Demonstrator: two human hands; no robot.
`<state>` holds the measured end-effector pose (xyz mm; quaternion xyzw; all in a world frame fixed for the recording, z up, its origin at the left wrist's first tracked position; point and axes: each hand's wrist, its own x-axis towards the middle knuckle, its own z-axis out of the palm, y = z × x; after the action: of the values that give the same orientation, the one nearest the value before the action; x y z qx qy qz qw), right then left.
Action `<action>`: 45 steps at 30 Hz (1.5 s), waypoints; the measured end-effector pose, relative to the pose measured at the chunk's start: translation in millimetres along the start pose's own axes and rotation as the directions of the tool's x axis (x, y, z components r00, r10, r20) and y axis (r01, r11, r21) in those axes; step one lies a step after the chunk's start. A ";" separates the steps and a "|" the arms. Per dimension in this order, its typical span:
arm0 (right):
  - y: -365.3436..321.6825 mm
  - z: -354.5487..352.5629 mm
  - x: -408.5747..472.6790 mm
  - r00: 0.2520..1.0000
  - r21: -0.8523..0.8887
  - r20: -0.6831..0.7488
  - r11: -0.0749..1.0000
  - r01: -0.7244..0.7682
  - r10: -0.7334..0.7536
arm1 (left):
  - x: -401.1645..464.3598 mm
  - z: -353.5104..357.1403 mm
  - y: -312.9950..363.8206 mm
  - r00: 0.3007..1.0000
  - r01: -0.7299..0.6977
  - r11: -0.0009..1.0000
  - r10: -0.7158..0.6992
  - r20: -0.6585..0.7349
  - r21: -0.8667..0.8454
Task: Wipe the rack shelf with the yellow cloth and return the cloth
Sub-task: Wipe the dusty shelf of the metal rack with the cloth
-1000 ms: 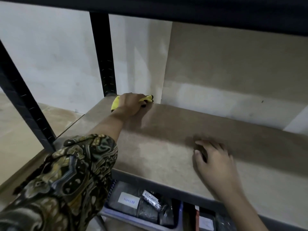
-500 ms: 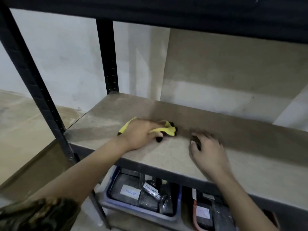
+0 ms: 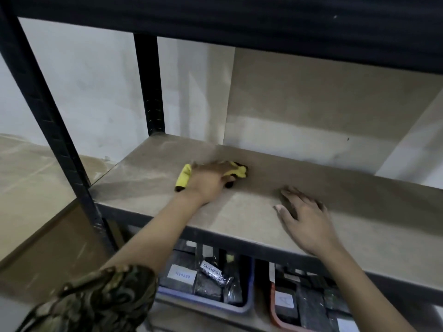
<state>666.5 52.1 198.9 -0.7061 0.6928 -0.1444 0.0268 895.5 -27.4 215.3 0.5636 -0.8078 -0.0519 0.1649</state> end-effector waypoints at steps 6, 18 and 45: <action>1.8 2.4 -1.2 1.000 0.011 -0.017 1.000 0.006 -0.006 | -80.3 -3.1 57.8 0.938 -0.313 0.950 0.312 0.153 -0.023; 1.1 0.1 -3.4 1.000 0.012 -0.022 1.000 0.000 0.000 | 13.8 -69.0 -140.3 0.817 0.542 0.839 -0.514 -0.262 0.043; -2.6 -3.1 -7.4 0.999 0.025 -0.021 0.999 -0.043 0.043 | -61.5 -27.4 9.4 0.998 -0.053 0.998 0.051 0.047 0.035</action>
<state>668.3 60.0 201.2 -0.6889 0.7062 -0.1601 0.0311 915.1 35.8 230.7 0.5439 -0.8266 -0.0461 0.1371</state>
